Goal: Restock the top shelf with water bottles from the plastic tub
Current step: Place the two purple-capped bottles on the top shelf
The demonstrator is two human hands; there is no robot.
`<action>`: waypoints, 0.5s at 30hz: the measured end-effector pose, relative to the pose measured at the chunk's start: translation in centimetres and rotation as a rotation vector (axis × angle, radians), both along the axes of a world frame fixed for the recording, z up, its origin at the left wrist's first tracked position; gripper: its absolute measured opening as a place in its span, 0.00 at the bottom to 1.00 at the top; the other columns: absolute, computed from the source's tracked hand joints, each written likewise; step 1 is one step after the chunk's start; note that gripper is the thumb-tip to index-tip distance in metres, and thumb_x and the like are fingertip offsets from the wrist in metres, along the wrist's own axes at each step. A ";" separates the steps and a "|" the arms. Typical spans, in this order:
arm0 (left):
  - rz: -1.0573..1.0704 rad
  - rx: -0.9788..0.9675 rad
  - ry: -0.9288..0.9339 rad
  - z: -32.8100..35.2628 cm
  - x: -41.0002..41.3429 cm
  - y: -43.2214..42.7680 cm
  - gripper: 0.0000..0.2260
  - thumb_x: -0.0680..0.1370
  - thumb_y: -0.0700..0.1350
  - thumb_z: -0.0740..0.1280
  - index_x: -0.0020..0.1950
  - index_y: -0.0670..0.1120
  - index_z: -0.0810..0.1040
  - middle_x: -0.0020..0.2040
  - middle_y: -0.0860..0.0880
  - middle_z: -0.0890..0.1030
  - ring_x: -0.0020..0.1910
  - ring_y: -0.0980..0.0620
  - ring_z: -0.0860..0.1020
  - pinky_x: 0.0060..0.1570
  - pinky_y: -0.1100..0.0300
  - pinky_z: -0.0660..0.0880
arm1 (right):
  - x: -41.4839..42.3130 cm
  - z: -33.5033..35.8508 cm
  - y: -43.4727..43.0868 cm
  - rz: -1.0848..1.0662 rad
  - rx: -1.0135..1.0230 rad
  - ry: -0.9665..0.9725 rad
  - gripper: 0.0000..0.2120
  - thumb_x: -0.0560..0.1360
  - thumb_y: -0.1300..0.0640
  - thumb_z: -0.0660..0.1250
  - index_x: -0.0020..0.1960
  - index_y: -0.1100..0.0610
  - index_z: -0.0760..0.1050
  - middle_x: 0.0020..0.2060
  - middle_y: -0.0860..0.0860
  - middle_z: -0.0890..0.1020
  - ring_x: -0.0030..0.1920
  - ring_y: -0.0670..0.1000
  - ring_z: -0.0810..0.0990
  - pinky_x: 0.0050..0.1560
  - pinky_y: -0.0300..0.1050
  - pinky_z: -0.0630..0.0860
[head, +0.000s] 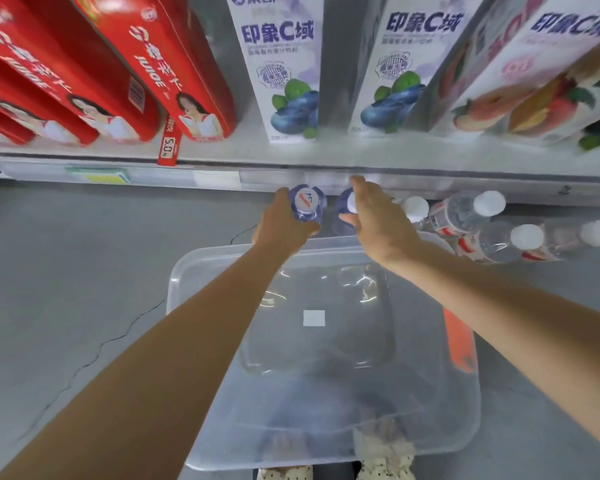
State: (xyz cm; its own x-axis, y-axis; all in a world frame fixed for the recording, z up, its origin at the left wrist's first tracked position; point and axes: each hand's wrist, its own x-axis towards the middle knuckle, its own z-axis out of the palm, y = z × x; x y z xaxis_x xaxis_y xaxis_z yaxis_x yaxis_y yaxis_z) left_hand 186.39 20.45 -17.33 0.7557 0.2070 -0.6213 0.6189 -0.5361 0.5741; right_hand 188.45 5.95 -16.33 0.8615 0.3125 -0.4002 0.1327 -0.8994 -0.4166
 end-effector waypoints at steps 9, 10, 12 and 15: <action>0.023 -0.008 -0.172 -3.0 -0.1 -0.1 0.22 0.65 0.49 0.73 0.50 0.61 0.63 0.48 0.54 0.81 0.47 0.47 0.79 0.47 0.46 0.77 | -0.2 -1.4 0.9 -0.298 0.285 0.021 0.25 0.68 0.64 0.72 0.60 0.61 0.63 0.50 0.53 0.64 0.44 0.54 0.70 0.40 0.40 0.66; 0.028 -0.018 -0.184 -3.2 -0.1 0.0 0.21 0.66 0.49 0.74 0.50 0.60 0.64 0.48 0.53 0.81 0.46 0.47 0.79 0.47 0.48 0.78 | 0.0 -1.5 0.6 -0.327 0.285 0.026 0.26 0.67 0.65 0.72 0.59 0.60 0.63 0.50 0.53 0.64 0.43 0.52 0.69 0.36 0.38 0.64; 0.047 -0.041 -0.225 -3.3 -0.1 0.3 0.20 0.67 0.46 0.75 0.50 0.57 0.66 0.47 0.52 0.81 0.45 0.50 0.79 0.45 0.53 0.78 | 0.5 -1.6 0.0 -0.357 0.270 0.053 0.25 0.67 0.66 0.72 0.57 0.58 0.61 0.50 0.53 0.64 0.43 0.50 0.67 0.32 0.35 0.64; 0.099 -0.069 -0.274 -2.5 -0.3 0.8 0.21 0.67 0.43 0.77 0.52 0.51 0.68 0.46 0.52 0.80 0.41 0.55 0.76 0.36 0.74 0.72 | 0.6 -1.8 -0.5 -0.340 0.244 0.063 0.25 0.67 0.66 0.72 0.51 0.56 0.58 0.48 0.53 0.67 0.42 0.50 0.67 0.32 0.29 0.63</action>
State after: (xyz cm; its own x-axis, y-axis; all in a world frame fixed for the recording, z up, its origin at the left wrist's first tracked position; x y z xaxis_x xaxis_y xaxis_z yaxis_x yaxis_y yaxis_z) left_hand 186.05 21.21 -19.83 0.8754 0.2527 -0.4121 0.4833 -0.4345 0.7600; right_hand 189.06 5.45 -18.12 0.9081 0.1066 -0.4049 -0.1874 -0.7613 -0.6207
